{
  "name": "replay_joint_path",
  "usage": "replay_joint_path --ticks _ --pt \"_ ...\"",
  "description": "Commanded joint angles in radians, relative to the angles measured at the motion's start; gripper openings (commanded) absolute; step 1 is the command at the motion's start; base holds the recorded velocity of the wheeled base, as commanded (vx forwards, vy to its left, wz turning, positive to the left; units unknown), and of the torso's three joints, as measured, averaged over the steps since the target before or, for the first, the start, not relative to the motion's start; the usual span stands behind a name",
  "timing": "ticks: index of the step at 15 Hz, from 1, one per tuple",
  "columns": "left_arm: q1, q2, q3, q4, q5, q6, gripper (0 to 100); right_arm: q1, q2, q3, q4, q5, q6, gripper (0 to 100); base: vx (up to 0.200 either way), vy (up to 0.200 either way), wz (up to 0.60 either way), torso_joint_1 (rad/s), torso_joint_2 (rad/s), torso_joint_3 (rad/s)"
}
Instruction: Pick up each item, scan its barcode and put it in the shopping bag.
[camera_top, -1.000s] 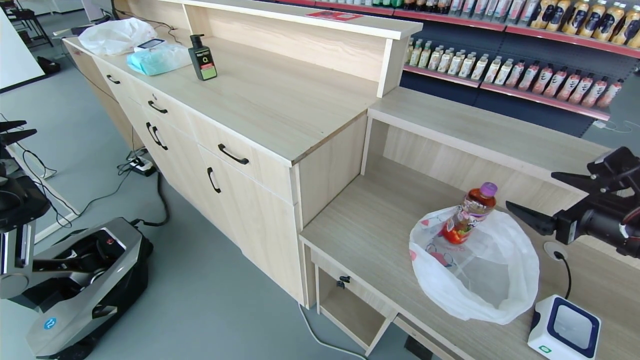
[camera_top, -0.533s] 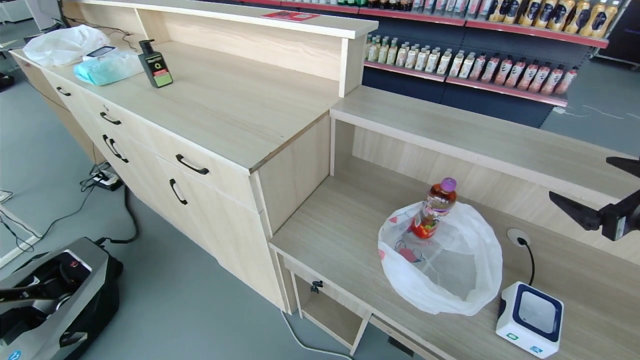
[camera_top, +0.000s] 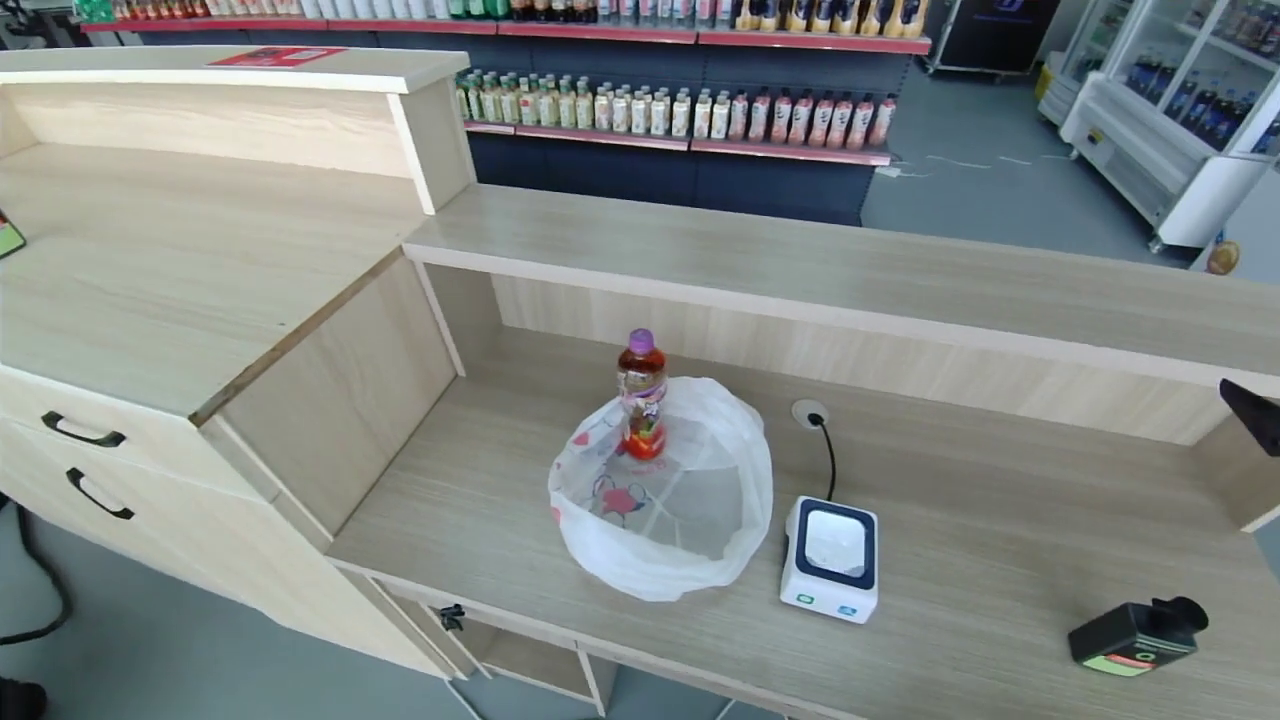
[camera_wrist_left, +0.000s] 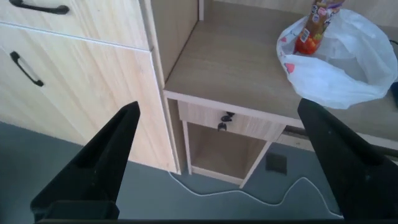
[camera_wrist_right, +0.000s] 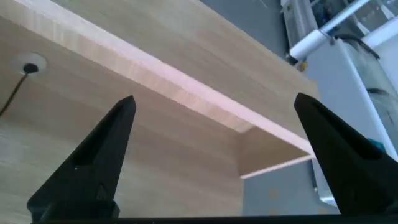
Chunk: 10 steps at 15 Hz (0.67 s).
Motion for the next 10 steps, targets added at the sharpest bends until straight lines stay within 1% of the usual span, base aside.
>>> replay_joint_path --ticks 1,2,4,6,7,8,9,10 --pt "0.0 0.0 0.0 0.0 0.0 0.0 100 -0.001 -0.02 0.006 0.049 -0.04 0.0 100 0.0 0.0 -0.6 -0.002 0.01 0.002" --pt "0.0 0.0 0.0 0.0 0.0 0.0 100 -0.001 -0.021 0.017 0.092 -0.041 0.001 100 0.0 0.0 -0.6 -0.002 0.0 0.002" --pt "0.0 0.0 0.0 0.0 0.0 0.0 100 0.001 -0.026 0.052 0.179 -0.04 0.009 100 0.0 0.0 0.0 0.0 0.0 0.0" --pt "0.0 0.0 0.0 0.0 0.0 0.002 100 -0.006 -0.037 0.051 0.337 -0.038 0.004 100 0.0 0.0 0.0 0.0 0.0 0.0" --pt "0.0 0.0 0.0 0.0 0.0 0.0 100 -0.015 -0.04 0.046 0.397 -0.015 -0.008 100 0.0 0.0 0.0 0.0 0.0 0.0" --pt "0.0 0.0 0.0 0.0 0.0 0.0 100 -0.024 -0.041 0.046 0.433 0.035 -0.048 100 0.0 0.0 0.0 0.0 0.0 0.0" --pt "0.0 0.0 0.0 0.0 0.0 0.0 100 -0.047 -0.037 0.044 0.469 0.1 -0.116 100 0.0 0.0 0.0 0.0 0.0 0.0" --pt "0.0 0.0 0.0 0.0 0.0 0.0 100 -0.072 -0.018 0.044 0.491 0.152 -0.212 100 0.0 0.0 0.0 0.0 0.0 0.0"
